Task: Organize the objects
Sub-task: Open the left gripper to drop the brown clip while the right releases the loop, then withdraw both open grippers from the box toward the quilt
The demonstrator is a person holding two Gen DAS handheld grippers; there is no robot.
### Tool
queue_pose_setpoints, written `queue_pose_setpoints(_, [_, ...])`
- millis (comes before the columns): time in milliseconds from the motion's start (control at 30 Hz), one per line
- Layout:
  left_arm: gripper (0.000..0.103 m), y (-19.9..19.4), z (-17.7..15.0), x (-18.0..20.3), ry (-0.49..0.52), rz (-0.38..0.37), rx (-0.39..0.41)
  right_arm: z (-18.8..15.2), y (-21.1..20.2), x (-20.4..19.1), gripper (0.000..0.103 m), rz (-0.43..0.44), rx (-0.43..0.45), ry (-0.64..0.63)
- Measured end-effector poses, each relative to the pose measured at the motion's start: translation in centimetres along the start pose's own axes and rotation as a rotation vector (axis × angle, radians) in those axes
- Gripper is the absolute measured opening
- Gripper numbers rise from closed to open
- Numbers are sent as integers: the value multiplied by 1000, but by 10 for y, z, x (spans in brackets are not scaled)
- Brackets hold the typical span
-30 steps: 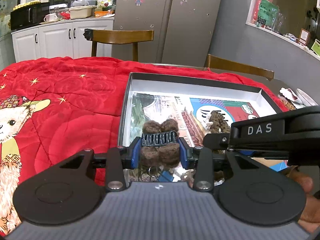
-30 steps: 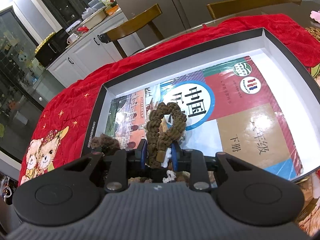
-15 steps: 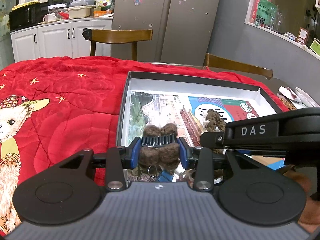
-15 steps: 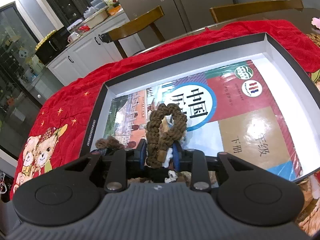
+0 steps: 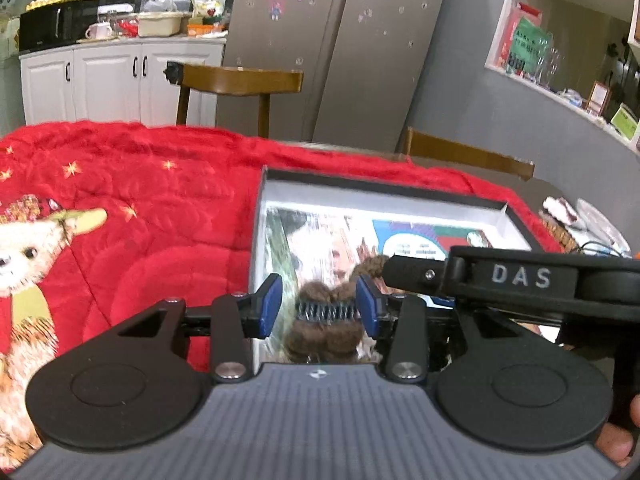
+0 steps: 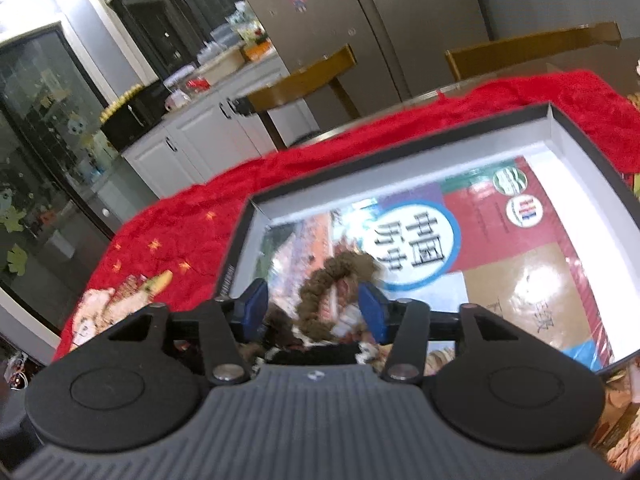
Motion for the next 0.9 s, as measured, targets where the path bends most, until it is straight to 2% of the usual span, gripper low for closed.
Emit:
queue_pose_setpoints(267, [47, -39, 32, 5, -9, -69, 96, 30, -56, -29, 76, -15, 144, -77])
queue_pose_setpoints(467, [47, -79, 45, 22, 55, -107, 212, 35, -104, -49, 79, -13, 242, -113])
queue_pose_setpoints(567, [52, -95, 44, 32, 77, -126, 245, 37, -131, -47, 80, -25, 289, -103])
queue_pose_setpoints(767, [53, -113, 29, 52, 86, -159, 239, 38, -174, -29, 82, -93, 354, -104])
queue_pose_setpoints(900, [55, -119, 9, 70, 135, -172, 225, 31, -194, -7, 83, -139, 373, -96])
Point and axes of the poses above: each gripper's, at about its wrist camera, not at the fingertips, and y roughly the way its jaws point, x to its right, z to its top, the point moved 8 cm from there along y, roughly the way its jaws point, and after that the axes turned 13 degrees about -y, right-handed, at the moved point
